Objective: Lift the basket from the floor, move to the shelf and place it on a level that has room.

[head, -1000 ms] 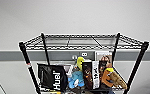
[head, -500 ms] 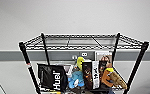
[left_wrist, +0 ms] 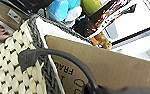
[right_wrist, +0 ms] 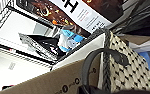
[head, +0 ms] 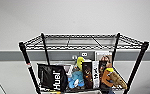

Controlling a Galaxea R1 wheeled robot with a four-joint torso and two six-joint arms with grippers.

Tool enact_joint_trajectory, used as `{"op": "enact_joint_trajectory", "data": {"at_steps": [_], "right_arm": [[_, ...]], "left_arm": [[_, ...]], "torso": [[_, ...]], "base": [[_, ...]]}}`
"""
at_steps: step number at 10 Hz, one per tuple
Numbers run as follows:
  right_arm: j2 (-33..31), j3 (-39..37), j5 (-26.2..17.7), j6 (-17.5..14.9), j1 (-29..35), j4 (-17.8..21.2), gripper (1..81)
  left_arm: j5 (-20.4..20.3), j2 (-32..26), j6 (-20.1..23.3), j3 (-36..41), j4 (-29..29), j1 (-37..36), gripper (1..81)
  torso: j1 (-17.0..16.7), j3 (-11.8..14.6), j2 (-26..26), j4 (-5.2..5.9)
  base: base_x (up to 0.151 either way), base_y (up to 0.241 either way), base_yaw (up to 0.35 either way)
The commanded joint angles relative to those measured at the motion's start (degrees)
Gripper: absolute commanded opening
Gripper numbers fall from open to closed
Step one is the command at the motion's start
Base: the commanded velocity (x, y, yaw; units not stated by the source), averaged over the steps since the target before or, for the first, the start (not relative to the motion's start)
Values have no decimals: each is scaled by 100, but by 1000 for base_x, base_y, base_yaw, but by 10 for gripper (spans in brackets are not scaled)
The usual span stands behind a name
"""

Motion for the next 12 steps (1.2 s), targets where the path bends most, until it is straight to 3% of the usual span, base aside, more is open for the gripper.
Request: {"op": "enact_joint_trajectory", "data": {"at_steps": [1,6,12], "right_arm": [[-396,766,-102,46,990,238,10],[-748,1250,-304,46,1658,607,10],[-1354,1865,-586,64,2511,1047,10]], "left_arm": [[-16,-414,28,800,-11,-995,10],[45,-722,-156,1320,-107,-1610,10],[256,-1241,-174,1900,-775,-2682,10]], "torso": [[0,0,0,0],[0,0,0,0],[0,0,0,0]], "base": [[0,0,0],[0,0,0],[0,0,0]]}}
